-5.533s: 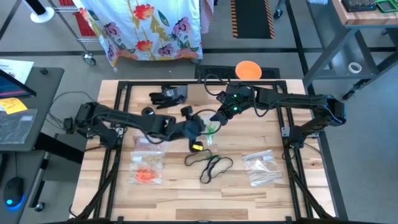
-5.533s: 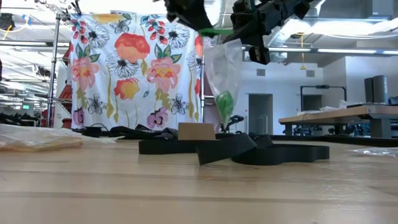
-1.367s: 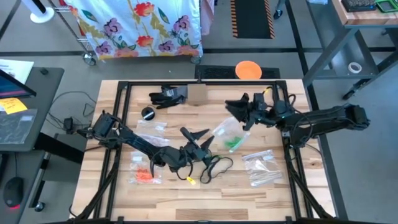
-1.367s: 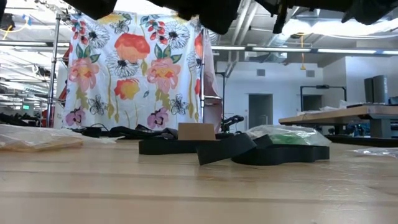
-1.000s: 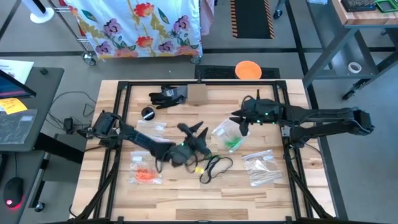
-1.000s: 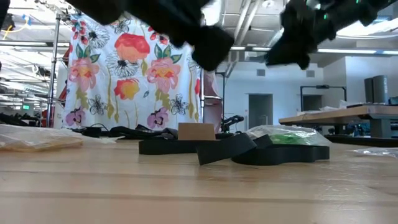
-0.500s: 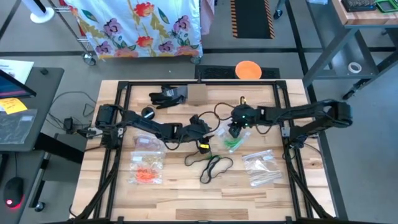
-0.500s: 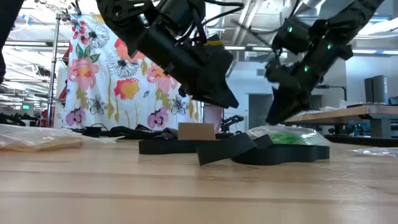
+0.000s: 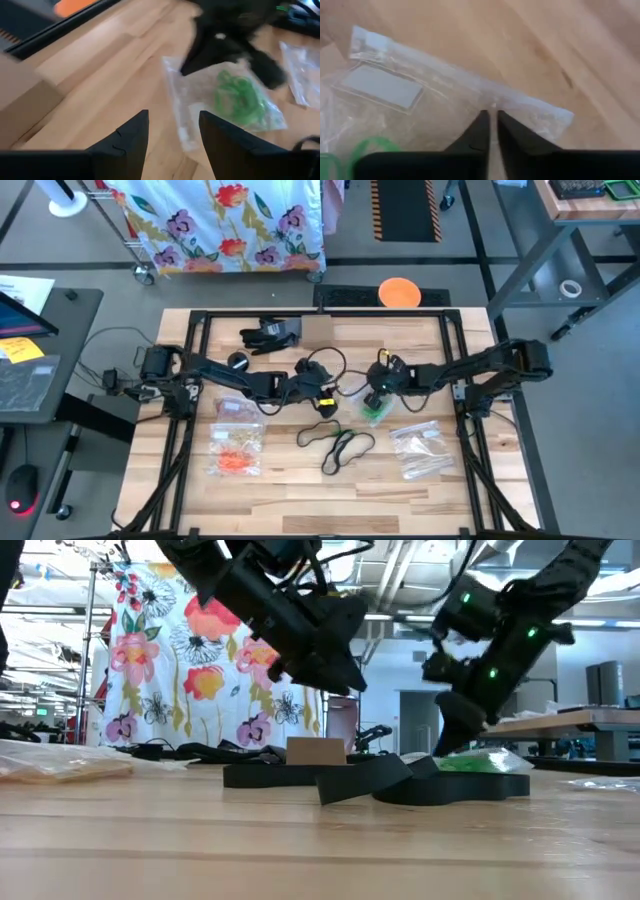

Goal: Sort rubber bands
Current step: Close the transparent zip bag

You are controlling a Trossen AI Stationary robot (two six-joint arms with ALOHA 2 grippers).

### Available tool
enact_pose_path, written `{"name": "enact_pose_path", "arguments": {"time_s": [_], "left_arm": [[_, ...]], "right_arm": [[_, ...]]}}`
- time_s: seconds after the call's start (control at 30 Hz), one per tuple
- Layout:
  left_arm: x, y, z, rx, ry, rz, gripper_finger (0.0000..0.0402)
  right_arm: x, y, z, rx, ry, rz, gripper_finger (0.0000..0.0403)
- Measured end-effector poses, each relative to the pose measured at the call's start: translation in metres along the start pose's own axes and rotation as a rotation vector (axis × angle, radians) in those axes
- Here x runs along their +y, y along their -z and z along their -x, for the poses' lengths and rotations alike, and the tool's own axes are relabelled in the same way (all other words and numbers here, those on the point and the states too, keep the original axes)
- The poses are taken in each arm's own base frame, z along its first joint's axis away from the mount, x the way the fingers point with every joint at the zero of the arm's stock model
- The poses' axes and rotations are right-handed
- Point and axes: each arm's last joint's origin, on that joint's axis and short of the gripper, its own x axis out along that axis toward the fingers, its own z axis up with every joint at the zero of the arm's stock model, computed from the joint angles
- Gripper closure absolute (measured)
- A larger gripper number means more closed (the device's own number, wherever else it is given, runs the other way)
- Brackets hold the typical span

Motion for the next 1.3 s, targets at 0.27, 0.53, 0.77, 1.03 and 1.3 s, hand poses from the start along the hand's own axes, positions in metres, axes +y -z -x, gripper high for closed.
{"name": "enact_pose_path", "arguments": {"time_s": [0.27,0.53,0.77,1.03,1.3], "left_arm": [[0.039,0.028,0.034,-0.055,-0.046,0.18,0.0233],[0.063,0.054,0.054,-0.207,0.199,0.373,0.0233],[0.062,0.05,0.053,-0.194,0.197,0.382,0.0233],[0.062,0.052,0.052,-0.174,0.188,0.375,0.0233],[0.062,0.054,0.052,-0.156,0.189,0.382,0.0233]], "right_arm": [[0.022,-0.01,0.045,-0.23,-0.012,0.035,0.04],[-0.008,-0.021,0.05,-0.151,-0.088,-0.079,0.0329],[-0.023,-0.026,0.028,0.034,-0.25,-0.008,0.021],[0.012,-0.03,0.016,-0.134,-0.288,0.498,0.0155],[0.022,-0.041,-0.006,-0.045,-0.139,0.783,0.0162]]}}
